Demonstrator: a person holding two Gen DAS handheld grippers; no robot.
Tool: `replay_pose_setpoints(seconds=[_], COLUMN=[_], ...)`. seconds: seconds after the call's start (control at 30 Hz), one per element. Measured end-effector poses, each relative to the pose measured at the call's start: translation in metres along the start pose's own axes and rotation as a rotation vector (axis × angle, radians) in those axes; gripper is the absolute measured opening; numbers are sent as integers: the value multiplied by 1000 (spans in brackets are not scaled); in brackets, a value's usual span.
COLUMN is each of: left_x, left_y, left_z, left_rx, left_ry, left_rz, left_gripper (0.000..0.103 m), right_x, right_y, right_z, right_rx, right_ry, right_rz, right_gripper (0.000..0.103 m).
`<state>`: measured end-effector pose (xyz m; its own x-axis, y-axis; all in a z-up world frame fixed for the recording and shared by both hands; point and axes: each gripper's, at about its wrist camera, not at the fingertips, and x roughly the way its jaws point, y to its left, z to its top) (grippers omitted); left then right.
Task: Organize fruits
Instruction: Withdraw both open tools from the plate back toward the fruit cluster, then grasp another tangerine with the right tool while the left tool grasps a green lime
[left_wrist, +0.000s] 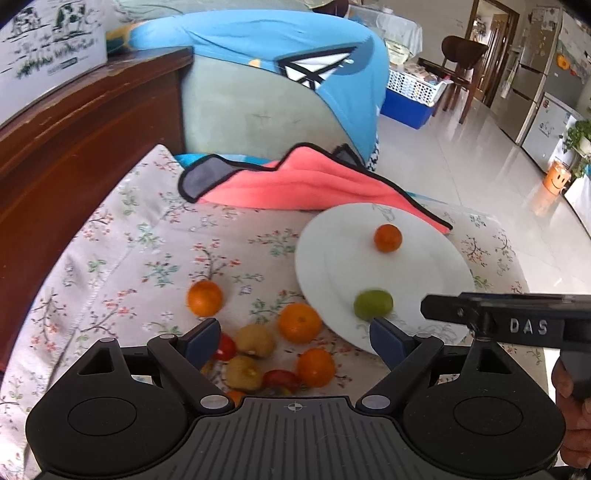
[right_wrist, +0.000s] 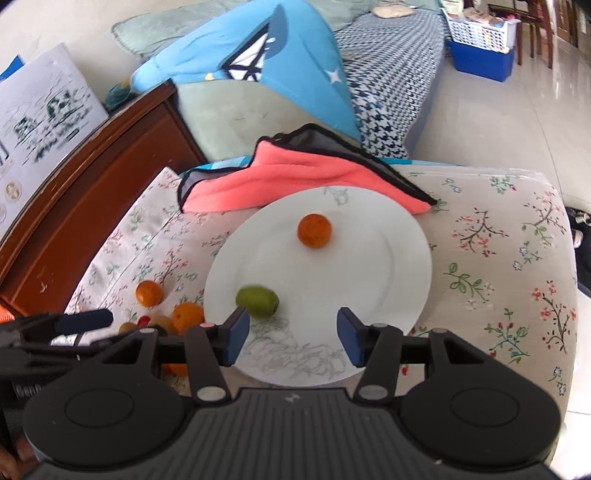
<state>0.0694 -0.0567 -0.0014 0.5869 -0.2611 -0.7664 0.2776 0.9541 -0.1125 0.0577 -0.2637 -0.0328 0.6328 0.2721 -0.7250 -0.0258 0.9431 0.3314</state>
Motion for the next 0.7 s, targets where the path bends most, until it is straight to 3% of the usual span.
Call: replay_pose_setpoints(seconds=[0.7], left_x=[-21], left_y=[57], left_z=[-18], left_rx=[-34], left_ry=[22], left_rz=[13], left_gripper=[89], right_x=[-8], right_y=[62], right_z=[-34], right_rx=[-209], right_ry=[70], right_rz=[148], right_gripper=[53])
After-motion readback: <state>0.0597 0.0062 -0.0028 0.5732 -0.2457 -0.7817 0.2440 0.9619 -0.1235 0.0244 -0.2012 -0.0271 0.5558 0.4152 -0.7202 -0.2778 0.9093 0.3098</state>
